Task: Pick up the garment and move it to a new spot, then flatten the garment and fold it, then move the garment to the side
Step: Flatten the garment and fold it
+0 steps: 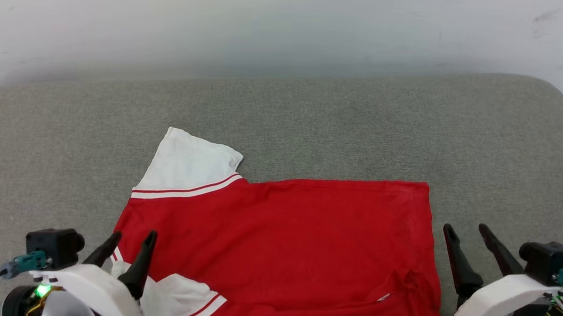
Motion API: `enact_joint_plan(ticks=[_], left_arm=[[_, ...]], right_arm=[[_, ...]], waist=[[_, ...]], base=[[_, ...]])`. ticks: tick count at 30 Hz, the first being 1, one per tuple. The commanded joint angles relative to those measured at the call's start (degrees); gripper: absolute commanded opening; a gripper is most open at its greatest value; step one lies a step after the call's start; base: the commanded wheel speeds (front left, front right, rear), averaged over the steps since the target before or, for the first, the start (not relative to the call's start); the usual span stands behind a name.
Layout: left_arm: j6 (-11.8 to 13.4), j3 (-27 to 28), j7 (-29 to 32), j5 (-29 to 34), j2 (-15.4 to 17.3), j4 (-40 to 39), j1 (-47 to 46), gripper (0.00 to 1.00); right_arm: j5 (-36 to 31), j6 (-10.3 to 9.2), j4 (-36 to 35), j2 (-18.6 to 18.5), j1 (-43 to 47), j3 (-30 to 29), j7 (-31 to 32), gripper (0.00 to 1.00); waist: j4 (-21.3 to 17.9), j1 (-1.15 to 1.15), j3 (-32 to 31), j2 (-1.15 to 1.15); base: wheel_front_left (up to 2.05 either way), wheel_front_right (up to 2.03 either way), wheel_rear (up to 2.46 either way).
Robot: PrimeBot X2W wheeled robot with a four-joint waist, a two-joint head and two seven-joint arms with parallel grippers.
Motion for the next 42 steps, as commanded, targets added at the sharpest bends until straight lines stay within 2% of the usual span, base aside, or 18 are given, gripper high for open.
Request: enact_joint_plan(ticks=[1, 9, 13, 16, 21, 28, 35, 42], left_arm=[[0.3, -0.6, -1.7, 1.2, -0.6, -0.2, -1.4, 1.0], [-0.5, -3.2, -12.9, 8.2, -4.1, 4.5, -12.8, 1.0], [-2.0, -3.3, -13.6, 7.6, -4.8, 10.5, -20.8, 1.0], [-3.3, -2.7, -11.8, 6.6, -3.8, 15.9, -27.0, 1.0], [-6.3, -2.6, -3.3, 4.1, -0.4, 25.1, -36.5, 1.0], [-8.5, -3.7, 13.7, 1.4, 5.7, 36.1, -46.8, 1.0], [-8.4, -4.4, 25.7, 0.7, 11.0, 42.1, -51.7, 1.0], [-7.9, -7.0, 38.2, -0.6, 12.2, 47.4, -50.5, 1.0]], right_arm=[[-0.7, 0.0, -0.7, 0.8, -1.0, -0.5, -1.1, 1.0], [-4.1, 0.0, -4.9, 4.3, -4.5, -3.7, -4.4, 1.0], [-3.8, 0.0, -6.4, 5.3, -6.6, -3.8, -4.0, 1.0], [-3.7, 0.0, -6.7, 5.8, -8.1, -3.4, -4.1, 1.0], [-3.4, 0.0, -5.8, 6.4, -10.0, -2.7, -4.9, 1.0], [-1.9, 0.0, -3.5, 6.8, -11.8, -1.5, -6.6, 1.0], [0.9, 0.0, -0.4, 6.9, -13.2, 0.2, -9.1, 1.0], [2.7, 0.0, 2.4, 6.9, -14.1, 1.3, -10.8, 1.0]], waist=[[-0.3, 0.0, 0.5, 0.0], [-1.5, 0.0, 6.2, 0.0], [-2.7, 0.0, 9.8, 0.0], [-3.8, 0.0, 11.8, 0.0], [-5.8, 0.0, 14.1, 0.0], [-9.4, 0.0, 16.9, 0.0], [-12.7, 0.0, 20.0, 0.0], [-13.9, 0.0, 21.8, 0.0]], base=[[0.0, 0.0, 0.0], [0.0, 0.0, 0.0], [0.0, 0.0, 0.0], [0.0, 0.0, 0.0], [0.0, 0.0, 0.0], [0.0, 0.0, 0.0], [0.0, 0.0, 0.0], [0.0, 0.0, 0.0]])
